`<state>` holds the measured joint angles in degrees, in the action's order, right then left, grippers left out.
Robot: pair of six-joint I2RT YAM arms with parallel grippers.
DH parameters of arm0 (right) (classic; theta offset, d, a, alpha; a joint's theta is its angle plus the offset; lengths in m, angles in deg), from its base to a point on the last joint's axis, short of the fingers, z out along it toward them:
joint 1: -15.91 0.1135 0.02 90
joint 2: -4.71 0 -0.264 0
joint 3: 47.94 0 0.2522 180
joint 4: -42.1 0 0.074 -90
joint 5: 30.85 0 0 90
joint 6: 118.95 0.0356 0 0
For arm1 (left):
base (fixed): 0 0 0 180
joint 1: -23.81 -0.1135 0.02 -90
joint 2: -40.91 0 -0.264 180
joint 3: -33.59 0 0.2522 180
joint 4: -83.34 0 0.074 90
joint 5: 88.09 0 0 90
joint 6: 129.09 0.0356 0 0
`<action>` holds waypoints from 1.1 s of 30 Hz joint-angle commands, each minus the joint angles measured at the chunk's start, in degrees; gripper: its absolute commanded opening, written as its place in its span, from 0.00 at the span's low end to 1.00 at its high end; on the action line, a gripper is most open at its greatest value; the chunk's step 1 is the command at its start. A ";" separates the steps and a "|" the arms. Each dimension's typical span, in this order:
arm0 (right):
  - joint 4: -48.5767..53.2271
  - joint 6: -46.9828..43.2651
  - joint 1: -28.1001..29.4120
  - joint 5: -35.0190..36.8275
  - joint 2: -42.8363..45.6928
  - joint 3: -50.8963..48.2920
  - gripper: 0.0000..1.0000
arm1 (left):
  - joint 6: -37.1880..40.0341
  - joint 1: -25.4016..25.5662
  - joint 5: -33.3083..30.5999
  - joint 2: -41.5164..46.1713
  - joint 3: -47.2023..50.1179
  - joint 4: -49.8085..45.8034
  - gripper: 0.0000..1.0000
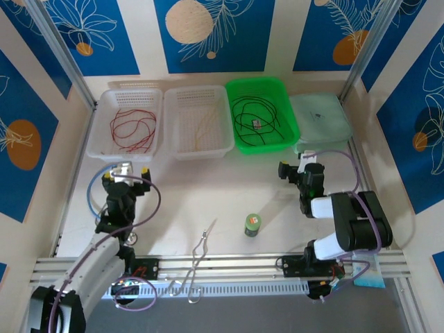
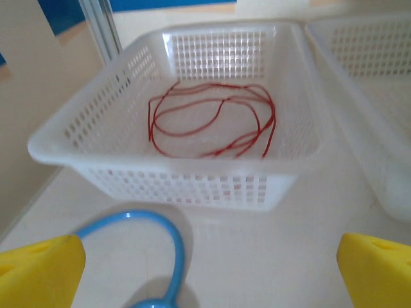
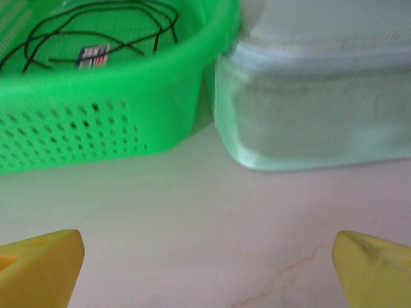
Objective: Untangle the cables
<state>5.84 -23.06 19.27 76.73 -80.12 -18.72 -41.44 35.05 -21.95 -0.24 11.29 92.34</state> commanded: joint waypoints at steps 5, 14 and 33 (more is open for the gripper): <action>2.49 1.08 -2.30 -6.00 -2.13 7.64 0.99 | 2.98 -0.70 1.57 -13.78 2.97 22.46 1.00; 2.08 0.88 -2.23 -6.16 -2.25 7.63 0.99 | 6.65 -0.71 1.81 -42.97 -1.91 49.18 1.00; 2.60 0.88 -2.50 -7.04 -2.40 7.90 0.99 | 4.70 -3.69 6.90 -48.94 -11.50 34.94 1.00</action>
<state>8.81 -22.54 16.95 70.68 -82.73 -11.44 -35.78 31.88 -16.09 -50.12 0.54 127.99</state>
